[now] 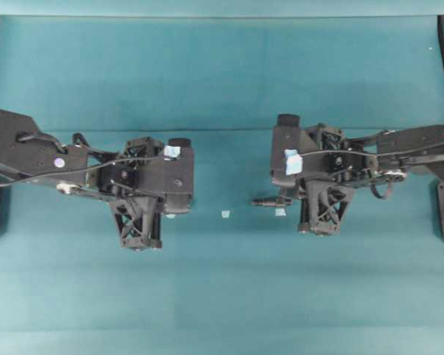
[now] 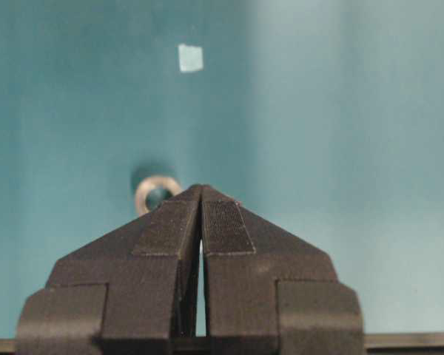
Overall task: Insert the washer onto the shaft with both hands.
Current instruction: 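Move left gripper over the silver washer and right gripper over the shaft, then lower both open grippers toward the washer and the shaft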
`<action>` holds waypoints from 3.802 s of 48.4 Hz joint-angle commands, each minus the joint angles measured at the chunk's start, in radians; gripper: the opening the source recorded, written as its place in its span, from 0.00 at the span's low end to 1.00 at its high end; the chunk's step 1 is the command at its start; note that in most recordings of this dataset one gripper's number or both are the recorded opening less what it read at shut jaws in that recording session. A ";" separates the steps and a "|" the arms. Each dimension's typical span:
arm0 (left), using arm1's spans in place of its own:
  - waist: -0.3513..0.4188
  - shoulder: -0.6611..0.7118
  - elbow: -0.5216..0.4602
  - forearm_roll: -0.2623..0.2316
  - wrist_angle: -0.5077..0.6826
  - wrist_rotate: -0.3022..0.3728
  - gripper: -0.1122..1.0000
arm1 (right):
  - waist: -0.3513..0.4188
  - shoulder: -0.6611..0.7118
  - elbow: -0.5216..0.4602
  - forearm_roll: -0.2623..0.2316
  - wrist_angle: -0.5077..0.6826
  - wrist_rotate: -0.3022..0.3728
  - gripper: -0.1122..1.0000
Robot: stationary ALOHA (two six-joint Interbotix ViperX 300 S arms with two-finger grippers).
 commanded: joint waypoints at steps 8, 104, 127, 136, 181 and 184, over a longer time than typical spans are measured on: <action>0.037 -0.005 0.003 0.003 -0.003 -0.002 0.12 | -0.002 0.012 -0.031 -0.002 -0.005 -0.018 0.04; 0.075 0.225 -0.051 0.003 -0.026 0.051 0.89 | 0.002 0.156 -0.005 -0.031 -0.052 -0.058 0.89; 0.071 0.229 -0.034 0.003 -0.043 0.049 0.89 | 0.002 0.156 -0.005 -0.029 -0.054 -0.055 0.89; 0.051 0.230 -0.032 0.003 -0.040 0.048 0.89 | 0.002 0.156 -0.005 -0.031 -0.054 -0.055 0.89; 0.018 0.222 -0.032 0.003 -0.009 0.038 0.89 | 0.002 0.156 0.006 -0.026 -0.078 -0.058 0.89; 0.018 0.222 -0.035 0.003 0.003 0.038 0.89 | 0.002 0.156 0.008 -0.026 -0.077 -0.057 0.89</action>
